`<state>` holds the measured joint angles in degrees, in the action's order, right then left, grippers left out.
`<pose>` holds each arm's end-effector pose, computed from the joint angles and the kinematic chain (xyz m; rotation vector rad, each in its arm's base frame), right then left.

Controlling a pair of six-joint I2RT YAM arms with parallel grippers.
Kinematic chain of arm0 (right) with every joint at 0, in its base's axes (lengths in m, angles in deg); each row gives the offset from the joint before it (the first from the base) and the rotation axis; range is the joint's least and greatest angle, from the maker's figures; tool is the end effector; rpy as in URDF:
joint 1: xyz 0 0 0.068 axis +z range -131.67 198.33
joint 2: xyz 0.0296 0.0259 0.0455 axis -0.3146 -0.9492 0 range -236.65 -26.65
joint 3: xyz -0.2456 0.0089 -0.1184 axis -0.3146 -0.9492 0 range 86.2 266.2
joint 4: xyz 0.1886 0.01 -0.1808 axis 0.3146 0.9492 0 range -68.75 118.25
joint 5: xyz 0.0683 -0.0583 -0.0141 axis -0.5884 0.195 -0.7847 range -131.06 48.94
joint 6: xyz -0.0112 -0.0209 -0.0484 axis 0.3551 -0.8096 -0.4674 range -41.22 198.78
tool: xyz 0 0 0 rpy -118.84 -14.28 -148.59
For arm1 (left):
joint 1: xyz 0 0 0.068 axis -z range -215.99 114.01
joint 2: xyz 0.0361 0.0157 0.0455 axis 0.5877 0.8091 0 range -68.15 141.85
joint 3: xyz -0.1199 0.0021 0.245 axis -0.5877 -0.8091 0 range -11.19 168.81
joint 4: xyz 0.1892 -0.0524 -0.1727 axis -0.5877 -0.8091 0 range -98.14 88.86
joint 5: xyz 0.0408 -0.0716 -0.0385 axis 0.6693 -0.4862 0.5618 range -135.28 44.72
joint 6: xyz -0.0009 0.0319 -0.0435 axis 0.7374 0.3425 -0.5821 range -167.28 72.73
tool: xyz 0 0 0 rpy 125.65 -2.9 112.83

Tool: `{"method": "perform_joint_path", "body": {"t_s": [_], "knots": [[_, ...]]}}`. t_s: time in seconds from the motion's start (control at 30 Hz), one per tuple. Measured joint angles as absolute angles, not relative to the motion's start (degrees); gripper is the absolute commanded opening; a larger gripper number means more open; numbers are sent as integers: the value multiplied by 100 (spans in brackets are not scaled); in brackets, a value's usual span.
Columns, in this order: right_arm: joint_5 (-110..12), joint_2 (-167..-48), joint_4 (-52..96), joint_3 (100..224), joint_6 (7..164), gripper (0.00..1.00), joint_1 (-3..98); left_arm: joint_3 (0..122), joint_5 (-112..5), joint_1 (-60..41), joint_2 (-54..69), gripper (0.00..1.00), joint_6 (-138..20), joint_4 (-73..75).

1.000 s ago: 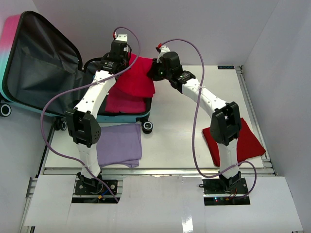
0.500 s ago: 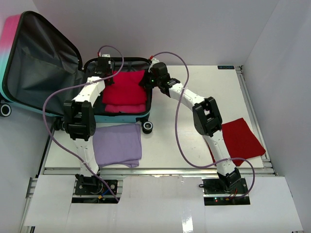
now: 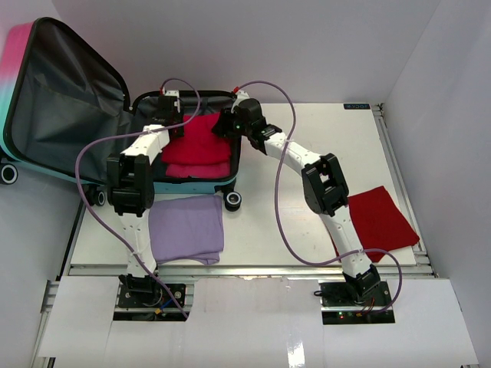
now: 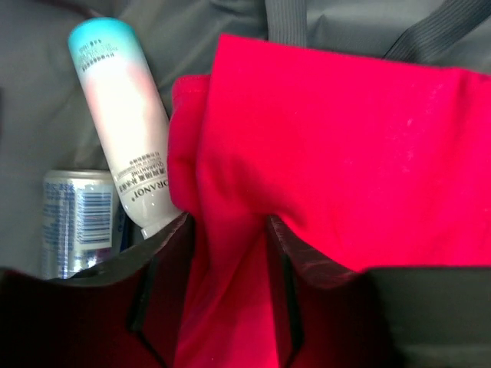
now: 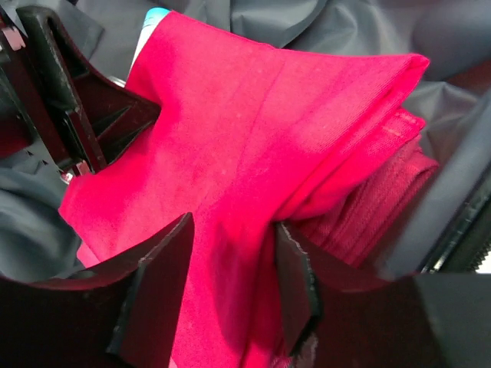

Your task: Pack the luggage

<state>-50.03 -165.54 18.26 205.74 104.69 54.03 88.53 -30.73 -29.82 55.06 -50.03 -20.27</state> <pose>0.4634 0.3398 0.2317 -0.2800 1.9294 0.8773 0.4911 -0.0441 0.2182 -0.0599 2.2939 0.2134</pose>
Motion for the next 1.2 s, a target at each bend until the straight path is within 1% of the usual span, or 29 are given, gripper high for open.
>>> {"method": "perform_joint_path", "body": {"t_s": [0.13, 0.23, 0.27, 0.33, 0.43, 0.47, 0.57, 0.67, 0.7, 0.73, 0.77, 0.87, 1.0, 1.2], "knots": [[-4999, -16517, 1825, 20545, 10337, 54, 5422, 8852, -3026, -2979, 5317, 58, -5027, -2018], [-4892, -16390, 1953, 20452, 10154, 54, 5419, 8900, -2890, -2973, 5067, 56, -5146, -2047], [-4833, -16323, 2011, 20398, 10082, 56, 5415, 8922, -2847, -2971, 4973, 56, -5210, -2059], [-4657, -16010, 2182, 20113, 9923, 59, 5389, 8941, -2840, -2969, 4677, 56, -5425, -2100], [-4378, -15396, 2443, 19657, 9709, 60, 5358, 9013, -2892, -2961, 4249, 52, -5706, -2152], [-4283, -15192, 2498, 19534, 9647, 58, 5350, 9056, -2913, -2957, 4121, 49, -5791, -2160], [-4048, -14592, 2525, 19209, 9489, 49, 5321, 9093, -3119, -2898, 3848, 35, -6043, -2092], [-3743, -14011, 2419, 18741, 9350, 35, 5300, 8977, -3751, -2764, 3759, 20, -6313, -1853], [-3614, -13774, 2450, 18490, 9307, 33, 5291, 8890, -4010, -2692, 3772, 11, -6400, -1746], [-3521, -13583, 2423, 18256, 9290, 32, 5257, 8799, -4250, -2586, 3828, 5, -6472, -1664], [-3468, -13413, 2415, 18019, 9297, 31, 5233, 8746, -4447, -2473, 3939, 1, -6539, -1587], [-3333, -12865, 2410, 17121, 9333, 32, 5016, 8675, -4905, -2125, 4430, 0, -6679, -1421], [-3259, -12330, 2397, 15970, 9363, 34, 4445, 8630, -5291, -1786, 5137, 0, -6795, -1288], [-3257, -12015, 2403, 15209, 9376, 38, 3730, 8587, -5600, -1766, 5690, 0, -6913, -1172]]}}
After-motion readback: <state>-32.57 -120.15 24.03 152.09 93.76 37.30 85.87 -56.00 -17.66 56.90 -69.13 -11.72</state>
